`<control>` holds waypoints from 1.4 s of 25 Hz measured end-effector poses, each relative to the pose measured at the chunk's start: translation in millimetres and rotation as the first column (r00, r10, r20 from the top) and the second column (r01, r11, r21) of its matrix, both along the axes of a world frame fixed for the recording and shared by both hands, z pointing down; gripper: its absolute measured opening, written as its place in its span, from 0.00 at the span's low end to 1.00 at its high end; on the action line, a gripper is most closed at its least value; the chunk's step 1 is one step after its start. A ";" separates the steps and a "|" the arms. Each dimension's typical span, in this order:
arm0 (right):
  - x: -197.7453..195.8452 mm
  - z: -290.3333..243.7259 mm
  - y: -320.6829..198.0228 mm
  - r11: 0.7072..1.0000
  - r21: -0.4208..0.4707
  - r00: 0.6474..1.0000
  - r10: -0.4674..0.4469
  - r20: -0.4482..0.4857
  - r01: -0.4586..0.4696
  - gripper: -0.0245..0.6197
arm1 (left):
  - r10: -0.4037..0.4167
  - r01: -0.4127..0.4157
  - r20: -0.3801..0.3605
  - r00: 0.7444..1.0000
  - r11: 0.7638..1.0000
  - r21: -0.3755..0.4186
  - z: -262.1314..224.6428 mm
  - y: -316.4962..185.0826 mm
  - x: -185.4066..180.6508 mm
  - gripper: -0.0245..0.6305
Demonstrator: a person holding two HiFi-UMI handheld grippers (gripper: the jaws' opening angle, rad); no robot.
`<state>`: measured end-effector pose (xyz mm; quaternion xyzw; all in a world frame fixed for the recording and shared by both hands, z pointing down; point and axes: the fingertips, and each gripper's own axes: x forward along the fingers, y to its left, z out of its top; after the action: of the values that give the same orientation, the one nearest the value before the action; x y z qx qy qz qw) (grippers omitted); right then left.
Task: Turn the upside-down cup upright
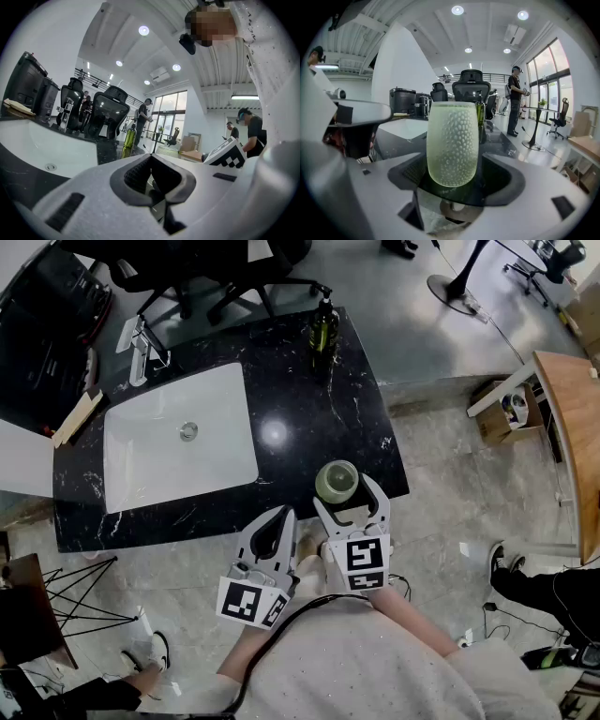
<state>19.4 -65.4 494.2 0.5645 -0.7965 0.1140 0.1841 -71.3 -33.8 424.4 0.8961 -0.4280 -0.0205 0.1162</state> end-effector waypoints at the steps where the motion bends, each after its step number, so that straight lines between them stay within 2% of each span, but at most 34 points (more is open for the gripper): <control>1: 0.6 -0.2 0.2 1.000 -0.003 1.000 0.006 0.003 -0.006 0.61 | -0.004 0.004 -0.001 1.000 1.000 -0.002 0.1 -0.1 -1.8 0.05; 3: 1.7 -0.5 0.6 1.000 -0.006 1.000 0.011 0.002 -0.011 0.60 | -0.012 0.012 -0.004 1.000 1.000 -0.004 0.1 -0.6 -4.8 0.05; 4: 2.0 -0.5 1.0 1.000 -0.005 1.000 0.007 -0.001 -0.007 0.56 | -0.015 0.015 -0.004 1.000 1.000 -0.003 0.0 -0.8 -5.6 0.05; 10: 0.9 -0.8 5.2 0.999 -0.014 0.999 -0.044 0.023 0.044 0.54 | -0.018 0.018 -0.004 1.000 1.000 -0.001 -1.3 -0.3 -2.5 0.05; 16: 2.7 -20.6 4.5 0.996 -0.010 0.981 -0.090 0.169 0.093 0.54 | -0.029 0.029 -0.017 0.999 1.000 -0.004 -4.0 -1.1 -1.0 0.05; 21: -0.5 -23.5 12.1 0.986 -0.090 0.952 -0.111 0.287 0.142 0.54 | -0.042 0.042 -0.029 0.999 0.999 -0.002 -11.3 -1.1 -0.9 0.05; 23: -2.6 -23.0 15.5 0.979 -0.120 0.930 -0.113 0.351 0.164 0.54 | -0.053 0.053 -0.040 0.998 0.999 -0.006 -11.6 -3.9 -1.5 0.05; 26: -9.5 -26.6 18.6 0.962 -0.170 0.856 -0.100 0.507 0.213 0.54 | -0.075 0.075 -0.049 0.996 0.997 -0.005 -13.6 -7.6 -4.5 0.05; 30: -22.2 -35.7 23.5 0.934 -0.203 0.719 -0.076 0.691 0.294 0.54 | -0.100 0.100 -0.042 0.994 0.995 0.000 -15.7 -5.8 -9.8 0.05; 32: -30.4 -42.9 25.2 0.923 -0.195 0.621 -0.058 0.781 0.332 0.54 | -0.114 0.114 -0.036 0.993 0.993 -0.001 -15.3 -4.2 -13.9 0.05; 35: -41.4 -51.0 28.1 0.907 -0.190 0.436 0.008 0.900 0.376 0.54 | -0.134 0.134 -0.028 0.991 0.991 -0.001 -15.8 -1.4 -20.9 0.05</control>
<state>-22.0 -37.3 443.2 0.2851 -0.7959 0.5142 -0.1445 -92.2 -35.3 408.6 0.8648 -0.4857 -0.0408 0.1202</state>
